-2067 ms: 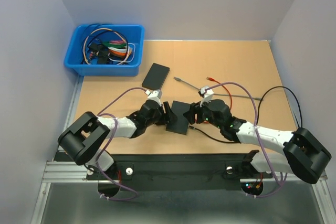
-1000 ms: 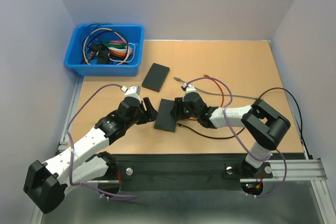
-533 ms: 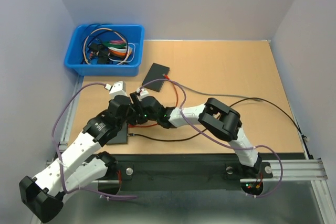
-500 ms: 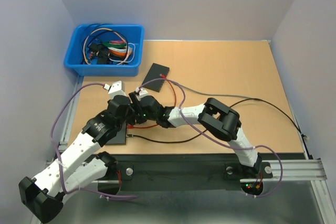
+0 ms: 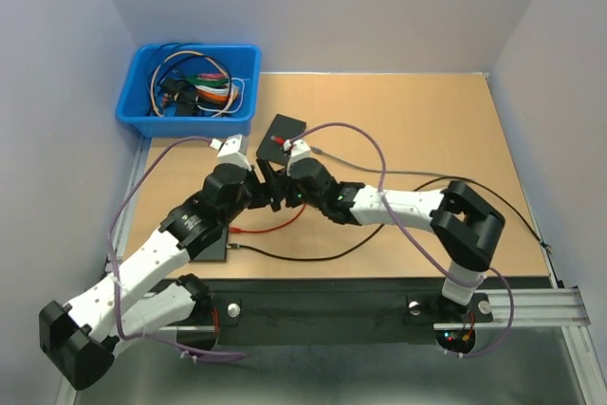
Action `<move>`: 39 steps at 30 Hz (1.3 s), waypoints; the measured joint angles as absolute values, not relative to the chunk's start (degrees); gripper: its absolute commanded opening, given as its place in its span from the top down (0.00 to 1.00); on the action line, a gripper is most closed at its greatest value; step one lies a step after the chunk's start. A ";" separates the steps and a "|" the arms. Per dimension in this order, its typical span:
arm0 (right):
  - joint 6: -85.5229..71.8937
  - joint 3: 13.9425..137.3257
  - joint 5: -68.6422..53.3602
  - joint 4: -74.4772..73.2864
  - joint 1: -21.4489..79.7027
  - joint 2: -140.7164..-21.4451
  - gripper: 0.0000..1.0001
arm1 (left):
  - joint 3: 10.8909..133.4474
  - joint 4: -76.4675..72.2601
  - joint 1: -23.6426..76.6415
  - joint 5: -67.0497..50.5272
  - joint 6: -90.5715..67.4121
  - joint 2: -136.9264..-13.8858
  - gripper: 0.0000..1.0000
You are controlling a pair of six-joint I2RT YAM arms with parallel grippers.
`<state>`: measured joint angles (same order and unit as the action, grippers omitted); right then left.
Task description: Insert the plug into the switch port
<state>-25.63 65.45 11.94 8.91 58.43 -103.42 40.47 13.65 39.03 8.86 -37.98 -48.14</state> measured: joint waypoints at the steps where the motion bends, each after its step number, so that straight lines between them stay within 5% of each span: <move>1: -24.62 64.12 12.58 8.51 57.28 -101.54 0.15 | 40.80 10.96 39.05 7.44 -37.93 -49.87 0.22; 9: -19.11 62.57 17.08 4.21 45.19 -97.08 0.09 | 44.12 -1.10 37.15 2.52 -34.92 -67.57 0.23; 19: -15.31 74.19 14.15 0.47 32.16 -108.60 0.09 | 38.68 -3.75 35.16 -0.84 -31.88 -83.46 0.29; 32: -12.60 78.24 8.47 -1.65 32.32 -115.96 0.10 | 30.65 -18.96 47.79 -12.49 -35.75 -83.26 0.32; 39: -12.51 77.93 7.86 -2.11 32.29 -115.96 0.10 | 22.09 -15.33 55.48 -15.44 -43.83 -71.90 0.31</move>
<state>-12.51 77.93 7.86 -2.11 32.29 -115.96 22.09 -15.33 55.48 -15.44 -43.83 -71.90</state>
